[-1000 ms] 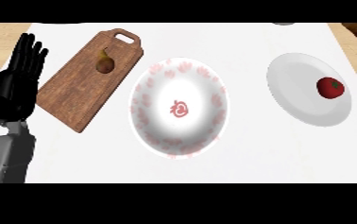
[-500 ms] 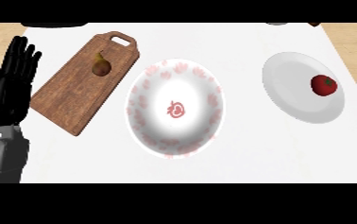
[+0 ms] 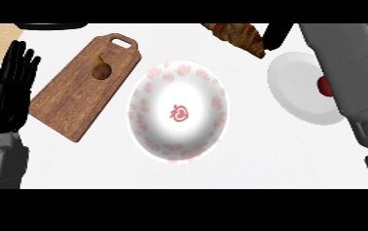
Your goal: Pick the croissant from the plate and place it in the bowl
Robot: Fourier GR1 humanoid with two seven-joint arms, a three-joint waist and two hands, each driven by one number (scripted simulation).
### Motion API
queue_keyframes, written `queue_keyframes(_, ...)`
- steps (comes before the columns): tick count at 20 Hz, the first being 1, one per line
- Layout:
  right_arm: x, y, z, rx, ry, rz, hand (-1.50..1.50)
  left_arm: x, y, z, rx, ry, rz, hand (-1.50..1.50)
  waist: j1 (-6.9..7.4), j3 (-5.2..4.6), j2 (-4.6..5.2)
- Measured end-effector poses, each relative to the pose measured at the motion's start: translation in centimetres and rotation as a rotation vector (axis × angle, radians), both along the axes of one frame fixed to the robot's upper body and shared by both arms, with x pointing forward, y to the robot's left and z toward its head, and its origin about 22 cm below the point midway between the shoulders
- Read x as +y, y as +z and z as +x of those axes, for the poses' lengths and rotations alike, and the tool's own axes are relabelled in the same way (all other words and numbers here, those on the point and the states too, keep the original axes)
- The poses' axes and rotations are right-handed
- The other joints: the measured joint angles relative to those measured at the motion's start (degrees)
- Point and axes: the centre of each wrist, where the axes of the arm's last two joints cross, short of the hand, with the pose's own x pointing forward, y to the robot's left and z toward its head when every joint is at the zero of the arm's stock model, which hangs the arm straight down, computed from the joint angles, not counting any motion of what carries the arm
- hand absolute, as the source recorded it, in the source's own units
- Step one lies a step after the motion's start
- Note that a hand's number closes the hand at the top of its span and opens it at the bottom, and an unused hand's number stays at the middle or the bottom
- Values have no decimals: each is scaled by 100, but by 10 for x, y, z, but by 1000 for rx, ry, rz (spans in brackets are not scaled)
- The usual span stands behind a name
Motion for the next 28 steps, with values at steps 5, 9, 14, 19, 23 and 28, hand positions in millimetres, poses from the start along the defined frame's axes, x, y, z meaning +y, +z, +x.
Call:
queue_keyframes(5,43,-32,-25,34,42,-37,150,0,-1,0,-7,-8,-6,0,22,3,20)
queue_keyframes(9,70,-64,-46,-1,4,-81,150,-11,-3,5,-9,-18,-7,0,59,4,49)
queue_keyframes(14,89,-117,-62,45,-103,-125,-150,-11,-3,3,-15,-21,-4,0,118,5,71)
queue_keyframes(19,99,-153,-66,173,-144,-77,-150,-11,4,3,-18,-32,1,0,165,6,85)
queue_keyframes(23,97,-168,-61,269,-147,62,-150,-11,3,6,-21,-42,-2,0,213,7,103)
queue_keyframes(28,88,-168,-50,262,-223,287,-150,-12,9,10,-17,-44,-6,0,231,9,111)
